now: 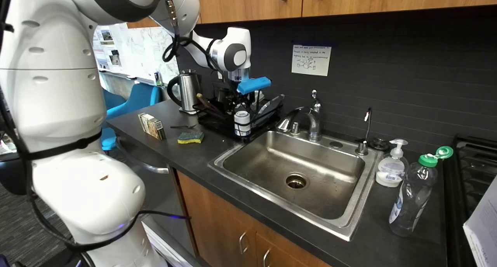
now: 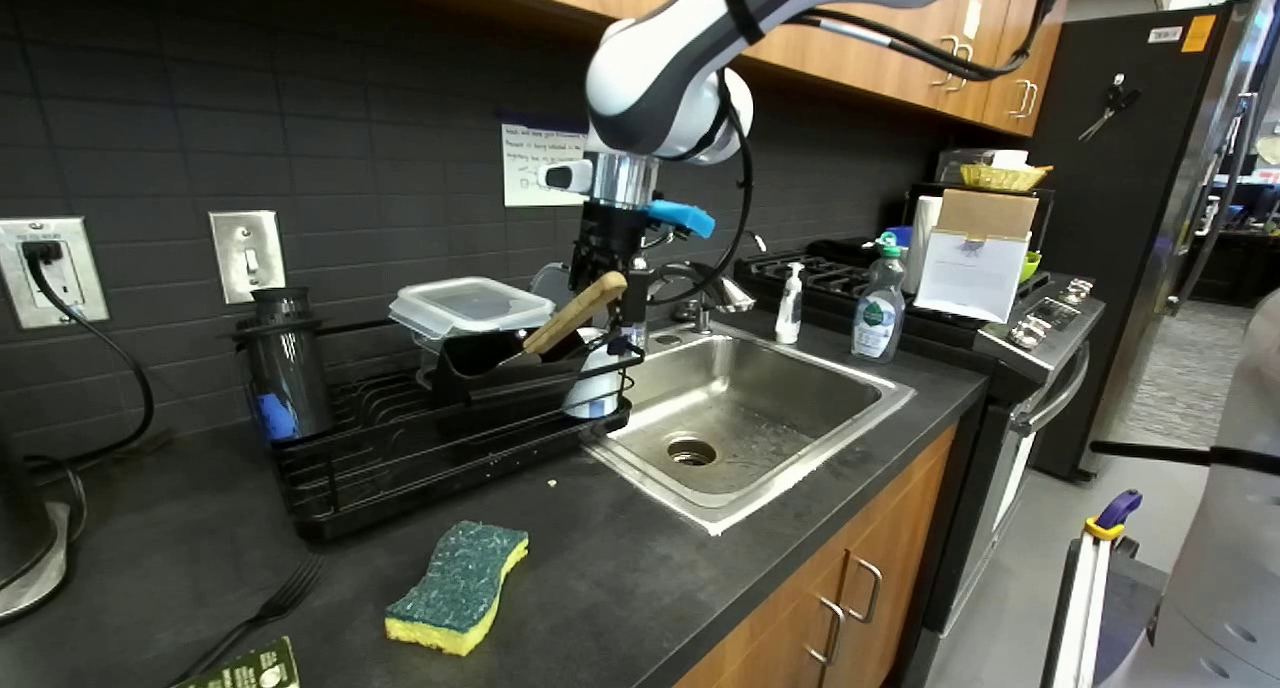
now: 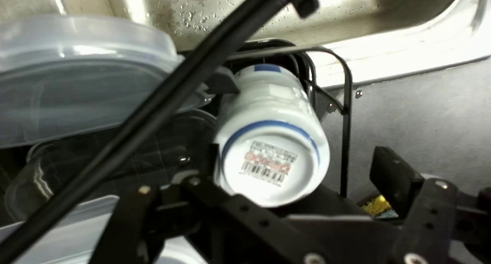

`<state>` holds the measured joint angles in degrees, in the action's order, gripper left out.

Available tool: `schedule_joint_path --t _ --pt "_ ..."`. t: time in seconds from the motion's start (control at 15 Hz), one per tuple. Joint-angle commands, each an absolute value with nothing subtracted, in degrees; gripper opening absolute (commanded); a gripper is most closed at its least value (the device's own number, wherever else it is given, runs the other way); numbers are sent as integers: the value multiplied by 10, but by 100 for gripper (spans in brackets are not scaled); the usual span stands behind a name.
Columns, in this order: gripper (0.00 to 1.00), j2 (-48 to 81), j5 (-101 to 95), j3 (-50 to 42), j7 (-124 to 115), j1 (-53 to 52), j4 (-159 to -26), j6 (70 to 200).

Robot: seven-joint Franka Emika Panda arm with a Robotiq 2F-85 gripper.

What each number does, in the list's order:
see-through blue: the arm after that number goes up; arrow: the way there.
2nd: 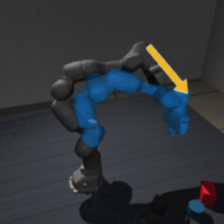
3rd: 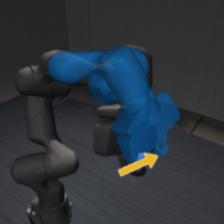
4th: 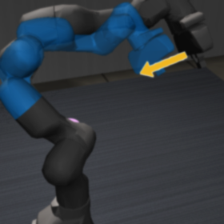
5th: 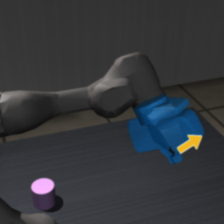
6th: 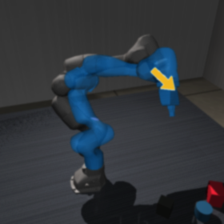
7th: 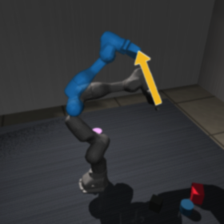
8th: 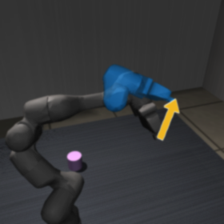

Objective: Move the white mug to the left side of the dishrack.

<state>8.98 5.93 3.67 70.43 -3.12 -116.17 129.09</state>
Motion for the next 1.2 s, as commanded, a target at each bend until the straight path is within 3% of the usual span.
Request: schedule_joint_path --t 0.0,1.13 --pt "100 99 57 45 713 -23 -1151 1292" --pt "100 122 47 45 722 -16 -1129 1291"
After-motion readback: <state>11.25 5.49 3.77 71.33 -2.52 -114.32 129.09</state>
